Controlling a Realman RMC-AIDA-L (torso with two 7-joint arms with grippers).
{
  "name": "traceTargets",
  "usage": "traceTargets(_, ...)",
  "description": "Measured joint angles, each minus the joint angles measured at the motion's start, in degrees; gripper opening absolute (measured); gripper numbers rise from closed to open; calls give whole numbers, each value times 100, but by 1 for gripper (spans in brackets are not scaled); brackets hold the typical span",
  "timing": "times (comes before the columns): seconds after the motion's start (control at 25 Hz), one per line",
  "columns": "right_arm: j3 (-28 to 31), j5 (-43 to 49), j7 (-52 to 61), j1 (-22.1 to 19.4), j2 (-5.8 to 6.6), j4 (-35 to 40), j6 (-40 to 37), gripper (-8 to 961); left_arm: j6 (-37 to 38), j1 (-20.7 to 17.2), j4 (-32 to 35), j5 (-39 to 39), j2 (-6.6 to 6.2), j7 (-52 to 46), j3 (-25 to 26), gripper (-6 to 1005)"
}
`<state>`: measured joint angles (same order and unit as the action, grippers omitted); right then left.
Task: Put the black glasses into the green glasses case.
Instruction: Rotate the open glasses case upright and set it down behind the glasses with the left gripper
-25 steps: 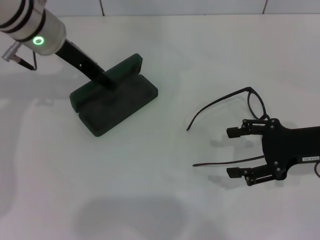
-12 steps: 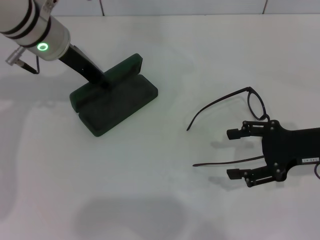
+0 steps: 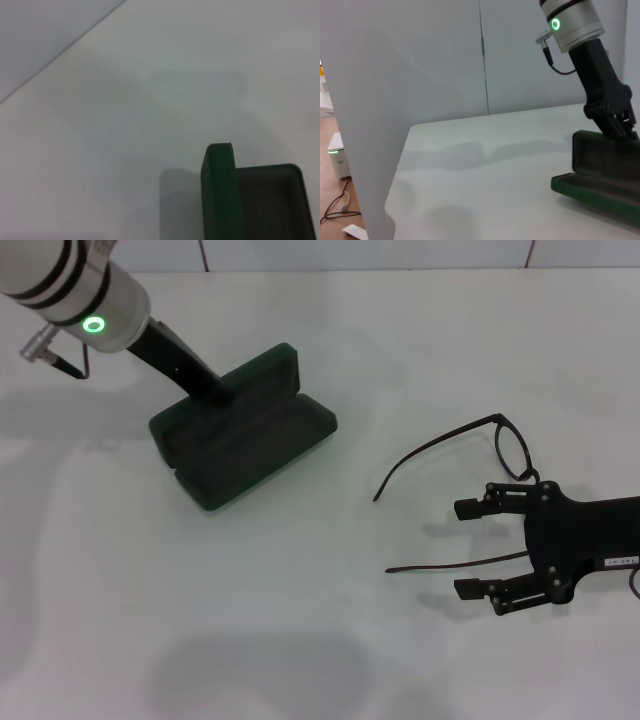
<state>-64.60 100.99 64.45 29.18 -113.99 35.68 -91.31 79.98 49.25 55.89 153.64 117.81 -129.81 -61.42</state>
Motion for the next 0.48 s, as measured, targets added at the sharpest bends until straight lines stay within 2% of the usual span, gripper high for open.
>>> traceTargets(0.04, 0, 0, 0, 0, 0, 0, 0, 869, 27, 2, 41, -2, 14, -28, -1, 229)
traceTargets(0.28, 0, 0, 1, -1, -8, 0, -1, 869, 159, 71, 92, -8, 17, -125, -1, 194)
traceTargets(0.48, 0, 0, -12, -19, -9, 0, -1, 869, 129, 58, 106, -281, 99, 630, -9, 194)
